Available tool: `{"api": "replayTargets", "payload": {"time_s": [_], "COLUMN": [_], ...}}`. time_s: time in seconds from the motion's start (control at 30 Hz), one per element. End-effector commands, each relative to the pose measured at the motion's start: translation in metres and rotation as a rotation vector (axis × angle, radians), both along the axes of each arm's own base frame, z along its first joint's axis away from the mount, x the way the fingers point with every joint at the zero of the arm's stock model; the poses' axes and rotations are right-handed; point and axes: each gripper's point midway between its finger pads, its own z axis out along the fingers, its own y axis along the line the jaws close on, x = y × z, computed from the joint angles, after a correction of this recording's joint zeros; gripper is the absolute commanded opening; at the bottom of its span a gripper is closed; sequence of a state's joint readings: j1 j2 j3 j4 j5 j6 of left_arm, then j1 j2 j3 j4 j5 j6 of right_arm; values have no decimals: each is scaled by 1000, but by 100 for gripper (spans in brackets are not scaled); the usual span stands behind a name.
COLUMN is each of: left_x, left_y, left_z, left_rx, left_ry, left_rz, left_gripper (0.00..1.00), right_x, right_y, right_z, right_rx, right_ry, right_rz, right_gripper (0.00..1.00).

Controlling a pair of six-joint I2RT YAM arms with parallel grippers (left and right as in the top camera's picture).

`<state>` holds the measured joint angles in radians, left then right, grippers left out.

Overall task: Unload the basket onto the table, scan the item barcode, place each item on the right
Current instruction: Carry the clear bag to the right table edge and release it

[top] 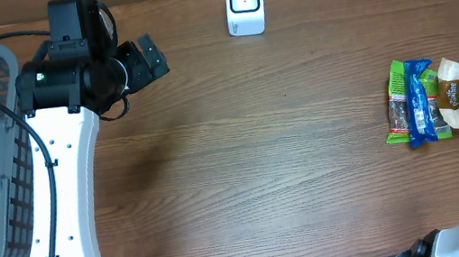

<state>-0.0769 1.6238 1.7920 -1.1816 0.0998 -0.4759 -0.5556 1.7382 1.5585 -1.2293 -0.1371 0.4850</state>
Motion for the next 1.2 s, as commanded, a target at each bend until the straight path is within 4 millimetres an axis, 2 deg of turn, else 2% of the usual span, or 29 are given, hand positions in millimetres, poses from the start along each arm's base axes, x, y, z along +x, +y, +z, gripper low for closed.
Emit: {"api": "replayTargets", "payload": {"time_s": [0.0, 0.17, 0.33, 0.5, 0.63, 0.83, 1.07, 1.17], "left_x": [3, 3, 3, 3, 3, 3, 3, 3], "left_y": [0, 0, 0, 0, 0, 0, 0, 0], "left_z": [-2, -2, -2, -2, -2, -2, -2, -2], "left_rx": [4, 4, 4, 4, 4, 4, 4, 4], "left_ry": [3, 3, 3, 3, 3, 3, 3, 3], "left_rz": [4, 4, 4, 4, 4, 4, 4, 4], "left_gripper": [100, 100, 100, 100, 100, 100, 100, 99], "right_x": [5, -5, -31, -63, -83, -115, -112, -107], "right_y": [10, 51, 101, 157, 193, 244, 244, 229], "right_z": [75, 138, 173, 192, 200, 199, 193, 187], "right_rx": [-80, -141, -209, -208, -166, 89, 92, -6], "right_ry": [-178, -330, -405, -459, -493, -470, -441, -411], "right_rz": [66, 254, 450, 624, 713, 741, 748, 735], "right_gripper": [100, 100, 100, 100, 100, 100, 100, 100]}}
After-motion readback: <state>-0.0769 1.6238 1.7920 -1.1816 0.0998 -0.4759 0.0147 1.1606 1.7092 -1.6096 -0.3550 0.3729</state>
